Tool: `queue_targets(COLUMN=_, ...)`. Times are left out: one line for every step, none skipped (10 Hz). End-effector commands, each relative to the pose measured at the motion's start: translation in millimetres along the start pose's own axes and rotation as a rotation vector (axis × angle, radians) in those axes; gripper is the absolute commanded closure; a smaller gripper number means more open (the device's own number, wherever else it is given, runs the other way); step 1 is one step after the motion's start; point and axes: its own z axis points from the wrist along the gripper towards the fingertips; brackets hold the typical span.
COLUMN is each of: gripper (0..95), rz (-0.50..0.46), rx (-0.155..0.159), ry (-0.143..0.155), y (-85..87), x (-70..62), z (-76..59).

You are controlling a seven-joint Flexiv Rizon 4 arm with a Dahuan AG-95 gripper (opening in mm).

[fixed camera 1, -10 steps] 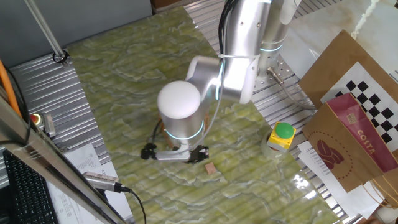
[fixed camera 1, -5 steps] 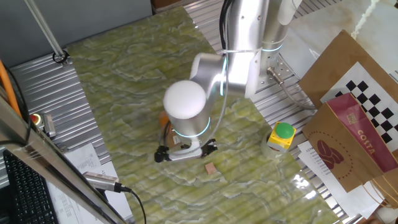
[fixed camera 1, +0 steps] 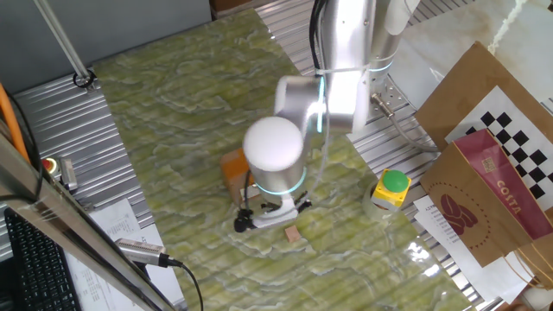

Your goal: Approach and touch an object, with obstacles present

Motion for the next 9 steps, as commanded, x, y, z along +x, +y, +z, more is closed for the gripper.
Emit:
queue_targets(gripper=95.0, rz=0.005, rx=0.016, ry=0.008, y=-0.2, x=-3.1, z=2.4)
queue_targets(gripper=95.0, rz=0.015, rx=0.024, ry=0.01, y=0.1, x=-5.8, z=5.1)
queue_targets(gripper=95.0, rz=0.017, rx=0.027, ry=0.009, y=0.3, x=-7.2, z=5.7)
queue_targets(gripper=95.0, rz=0.019, rx=0.029, ry=0.005, y=0.6, x=-9.2, z=5.8)
queue_targets(gripper=95.0, rz=0.022, rx=0.034, ry=-0.003, y=0.9, x=-11.4, z=5.9)
queue_targets(gripper=95.0, rz=0.028, rx=0.042, ry=-0.004, y=1.6, x=-15.2, z=6.0)
queue_targets(gripper=95.0, rz=0.033, rx=0.045, ry=-0.007, y=2.0, x=-17.3, z=6.0)
queue_targets(gripper=95.0, rz=0.034, rx=0.048, ry=-0.01, y=2.2, x=-18.5, z=6.0)
queue_targets(gripper=95.0, rz=0.032, rx=0.05, ry=-0.008, y=2.3, x=-19.0, z=6.0)
